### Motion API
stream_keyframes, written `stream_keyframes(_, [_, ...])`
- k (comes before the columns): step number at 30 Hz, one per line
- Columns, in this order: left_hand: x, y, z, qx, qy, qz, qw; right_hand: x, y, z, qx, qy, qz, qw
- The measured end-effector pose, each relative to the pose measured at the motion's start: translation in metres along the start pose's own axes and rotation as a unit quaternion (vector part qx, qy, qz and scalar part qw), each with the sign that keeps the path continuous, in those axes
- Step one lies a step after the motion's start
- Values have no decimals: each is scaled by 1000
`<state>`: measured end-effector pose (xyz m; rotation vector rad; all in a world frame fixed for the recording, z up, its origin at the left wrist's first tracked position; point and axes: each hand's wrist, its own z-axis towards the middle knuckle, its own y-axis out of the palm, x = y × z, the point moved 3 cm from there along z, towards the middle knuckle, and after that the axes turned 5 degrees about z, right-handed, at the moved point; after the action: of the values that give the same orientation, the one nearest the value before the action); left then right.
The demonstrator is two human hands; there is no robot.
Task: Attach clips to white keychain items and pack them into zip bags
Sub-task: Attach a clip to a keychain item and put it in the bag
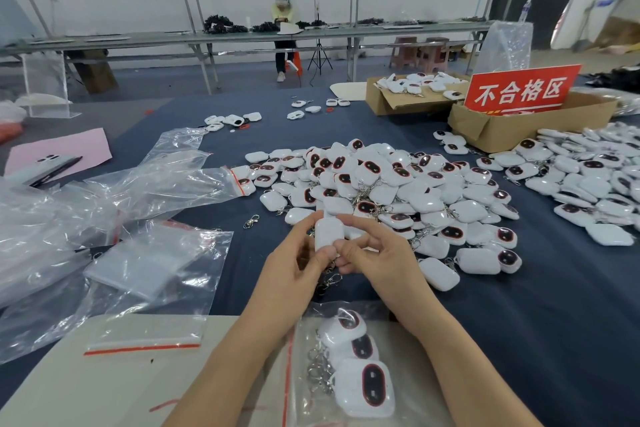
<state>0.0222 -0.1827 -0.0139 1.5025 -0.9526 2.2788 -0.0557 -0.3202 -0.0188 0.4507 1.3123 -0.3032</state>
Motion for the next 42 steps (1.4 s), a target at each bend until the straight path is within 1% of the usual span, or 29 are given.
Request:
stream_keyframes(6, [-2, 0, -1, 14, 6, 30, 999, -1, 1, -1, -6, 10, 22, 1000])
stream_keyframes(9, [-5, 0, -1, 16, 2, 32, 999, -2, 1, -2, -10, 12, 30, 999])
stream_keyframes(13, [-7, -1, -2, 43, -3, 36, 998, -2, 2, -3, -9, 18, 37, 999])
stream_keyframes(18, [-7, -1, -1, 48, -2, 40, 998, -4, 3, -3, -4, 21, 40, 999])
stream_keyframes(30, [-2, -2, -2, 59, -26, 3, 998, -4, 5, -3, -5, 13, 38, 999])
stream_keyframes(33, [-1, -1, -3, 52, -11, -3, 999, -3, 4, -2, 5, 14, 45, 999])
stream_keyframes(37, [4, -1, -4, 34, 36, 15, 999, 0, -1, 0, 28, 23, 73, 997])
stream_keyframes(40, [6, 0, -3, 1, 33, -11, 999, -3, -1, -1, 0, 7, 39, 999])
stream_keyframes(42, [4, 0, -3, 7, 15, -6, 1000, -5, 3, -3, -43, -2, 17, 999])
